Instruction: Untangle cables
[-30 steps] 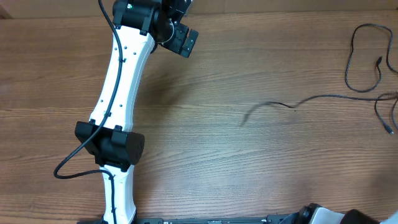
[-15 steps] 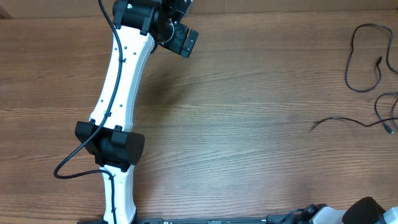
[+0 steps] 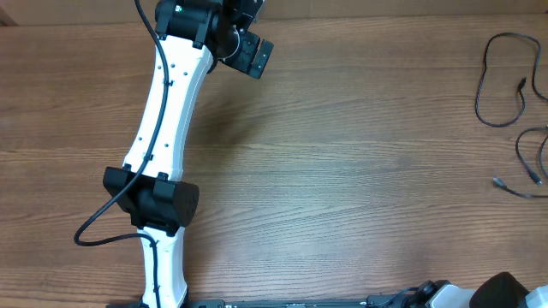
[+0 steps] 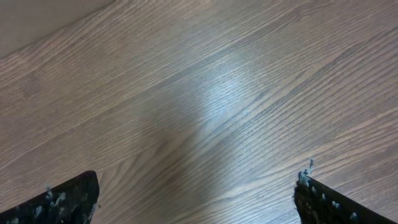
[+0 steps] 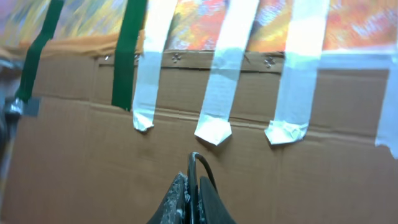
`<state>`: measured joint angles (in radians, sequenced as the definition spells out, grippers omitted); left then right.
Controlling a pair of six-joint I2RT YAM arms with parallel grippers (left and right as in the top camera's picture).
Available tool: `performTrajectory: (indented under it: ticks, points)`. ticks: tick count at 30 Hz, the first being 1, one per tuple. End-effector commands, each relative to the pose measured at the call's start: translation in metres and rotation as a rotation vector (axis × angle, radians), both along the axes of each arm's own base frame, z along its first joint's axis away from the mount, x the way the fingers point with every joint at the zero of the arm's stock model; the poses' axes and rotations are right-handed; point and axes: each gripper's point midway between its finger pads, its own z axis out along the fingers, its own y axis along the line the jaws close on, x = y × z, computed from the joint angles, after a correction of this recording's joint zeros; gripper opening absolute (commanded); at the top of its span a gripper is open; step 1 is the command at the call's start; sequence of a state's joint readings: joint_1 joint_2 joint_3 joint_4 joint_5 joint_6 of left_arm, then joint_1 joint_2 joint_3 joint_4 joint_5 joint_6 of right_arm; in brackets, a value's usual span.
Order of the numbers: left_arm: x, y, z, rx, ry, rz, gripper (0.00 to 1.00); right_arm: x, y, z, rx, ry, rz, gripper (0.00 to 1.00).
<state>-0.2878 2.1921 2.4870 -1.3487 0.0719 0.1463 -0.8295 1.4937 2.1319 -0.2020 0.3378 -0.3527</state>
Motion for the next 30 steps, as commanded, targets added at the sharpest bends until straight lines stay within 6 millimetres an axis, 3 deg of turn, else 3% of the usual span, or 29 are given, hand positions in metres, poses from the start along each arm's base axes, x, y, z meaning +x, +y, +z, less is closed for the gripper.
performTrajectory:
  ticks: [1,8,12,17,20,23,27,28,29,30]
  points:
    - [0.003,-0.004,0.006,-0.029,-0.02,0.014,1.0,0.015,-0.002,-0.004,-0.053,0.114,0.0,0.04]
    - [0.008,-0.005,0.009,-0.035,-0.041,0.013,1.0,0.035,0.015,0.006,-0.189,0.224,0.066,0.04]
    - [0.008,-0.005,0.008,-0.034,-0.04,0.013,1.0,0.024,-0.019,-0.026,-0.042,0.27,-0.045,0.04]
    - [0.007,-0.005,0.008,-0.033,-0.037,0.014,1.0,-0.023,-0.085,-0.089,0.198,0.211,-0.251,0.04]
    - [0.008,-0.004,0.008,-0.03,-0.039,0.016,1.0,-0.035,-0.107,-0.122,0.271,0.244,-0.283,0.04]
    - [0.009,-0.004,0.009,-0.032,-0.045,0.016,1.0,-0.02,-0.115,-0.155,0.336,0.303,-0.195,0.04]
    - [0.01,-0.005,0.01,-0.035,-0.052,0.016,1.0,0.022,-0.113,-0.222,0.533,0.308,0.052,0.04]
    - [0.01,-0.005,0.01,-0.036,-0.051,0.017,1.0,0.029,-0.114,-0.242,0.603,0.283,0.092,0.04]
    - [0.009,-0.004,0.009,-0.04,-0.043,0.027,1.0,0.035,-0.119,-0.282,0.736,0.229,0.111,0.04]
    - [0.008,-0.004,0.008,-0.04,-0.037,0.029,1.0,0.037,-0.121,-0.304,0.805,0.205,0.109,0.04]
